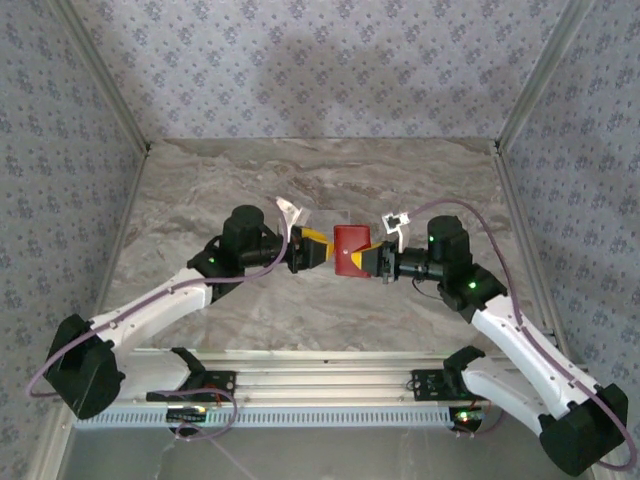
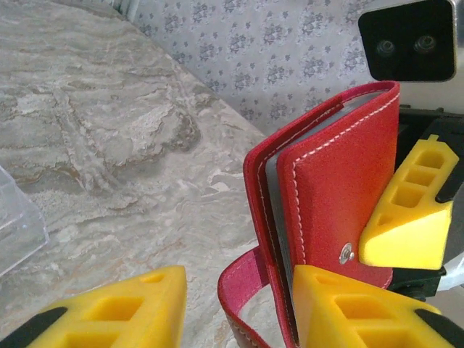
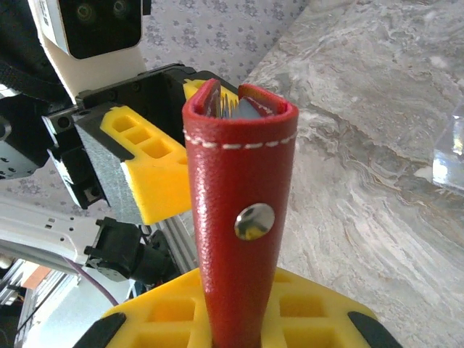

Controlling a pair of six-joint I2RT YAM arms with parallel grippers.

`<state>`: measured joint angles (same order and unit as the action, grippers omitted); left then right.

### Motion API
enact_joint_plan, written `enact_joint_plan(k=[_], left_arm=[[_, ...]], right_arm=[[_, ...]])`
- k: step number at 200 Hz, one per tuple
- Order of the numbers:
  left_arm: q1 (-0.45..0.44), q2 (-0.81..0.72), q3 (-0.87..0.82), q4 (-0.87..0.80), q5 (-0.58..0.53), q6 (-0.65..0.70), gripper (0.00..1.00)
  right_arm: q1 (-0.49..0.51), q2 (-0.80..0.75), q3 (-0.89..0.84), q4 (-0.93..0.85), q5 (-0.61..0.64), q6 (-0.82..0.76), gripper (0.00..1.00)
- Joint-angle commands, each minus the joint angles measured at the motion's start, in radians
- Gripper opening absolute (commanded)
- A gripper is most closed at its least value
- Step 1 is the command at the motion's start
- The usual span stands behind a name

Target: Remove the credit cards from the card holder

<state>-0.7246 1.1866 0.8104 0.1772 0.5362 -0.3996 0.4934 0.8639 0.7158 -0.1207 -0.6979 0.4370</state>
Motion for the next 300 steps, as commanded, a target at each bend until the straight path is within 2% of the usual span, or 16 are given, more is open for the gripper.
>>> enact_joint_plan(k=[1, 87, 162, 185, 199, 241, 300], left_arm=[[0.003, -0.025, 0.000, 0.025, 0.038, -0.001, 0.39], [0.003, -0.061, -0.016, 0.093, 0.169, -0.007, 0.30], [0.004, -0.077, -0.007, 0.053, 0.212, 0.026, 0.07], [0.004, -0.091, -0.008, 0.026, 0.188, 0.044, 0.02], [0.007, -0.098, -0.013, 0.015, 0.172, 0.051, 0.00], [0.019, -0.086, -0.040, -0.038, 0.121, 0.055, 0.00], [0.030, 0.017, -0.111, -0.036, 0.103, 0.000, 0.00]], right_arm=[[0.002, -0.036, 0.029, 0.064, -0.055, 0.010, 0.10], [0.019, -0.066, 0.049, 0.105, -0.100, 0.036, 0.10], [0.032, -0.073, 0.054, 0.067, -0.060, 0.016, 0.13], [0.031, -0.072, 0.043, 0.022, -0.001, -0.003, 0.23], [0.029, -0.069, 0.027, 0.002, 0.038, -0.005, 0.35], [0.022, -0.044, -0.043, 0.002, 0.094, 0.032, 0.49], [0.030, 0.088, -0.140, 0.072, 0.127, 0.116, 0.51]])
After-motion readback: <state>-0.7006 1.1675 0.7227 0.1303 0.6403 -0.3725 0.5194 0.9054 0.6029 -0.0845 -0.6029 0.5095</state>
